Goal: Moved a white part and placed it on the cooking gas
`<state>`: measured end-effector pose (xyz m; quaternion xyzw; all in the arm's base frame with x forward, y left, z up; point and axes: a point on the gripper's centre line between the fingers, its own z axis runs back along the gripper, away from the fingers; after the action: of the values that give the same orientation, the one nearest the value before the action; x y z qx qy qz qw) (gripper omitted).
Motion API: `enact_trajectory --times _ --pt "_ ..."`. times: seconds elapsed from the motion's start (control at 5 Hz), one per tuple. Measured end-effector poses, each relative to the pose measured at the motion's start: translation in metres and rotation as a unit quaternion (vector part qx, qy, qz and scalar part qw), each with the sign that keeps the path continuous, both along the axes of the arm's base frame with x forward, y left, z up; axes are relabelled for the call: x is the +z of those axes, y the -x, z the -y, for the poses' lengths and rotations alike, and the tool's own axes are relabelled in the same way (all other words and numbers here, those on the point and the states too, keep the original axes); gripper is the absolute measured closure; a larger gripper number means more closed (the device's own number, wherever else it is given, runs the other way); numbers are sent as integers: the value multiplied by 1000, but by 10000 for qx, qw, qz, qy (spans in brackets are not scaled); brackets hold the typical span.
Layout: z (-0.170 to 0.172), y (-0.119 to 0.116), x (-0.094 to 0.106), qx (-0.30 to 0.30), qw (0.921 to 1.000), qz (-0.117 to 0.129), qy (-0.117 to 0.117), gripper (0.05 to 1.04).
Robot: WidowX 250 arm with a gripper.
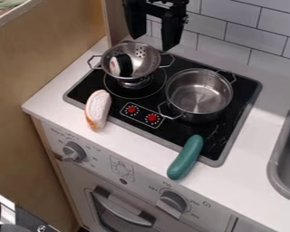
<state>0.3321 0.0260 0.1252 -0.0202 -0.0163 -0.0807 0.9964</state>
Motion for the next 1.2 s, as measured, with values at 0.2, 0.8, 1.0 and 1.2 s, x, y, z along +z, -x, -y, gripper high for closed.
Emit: enact_trajectory --times 0.2,0.8,1.0,1.2 --pt "1 2 -10 -31 9999 -167 16 87" --pt "-16 -6 -21 -200 9996 -43 -181 87" --pt "-23 -10 -22 -428 9987 97 -264 87" --pt "-40 -7 -37 -1107 9925 241 -465 87"
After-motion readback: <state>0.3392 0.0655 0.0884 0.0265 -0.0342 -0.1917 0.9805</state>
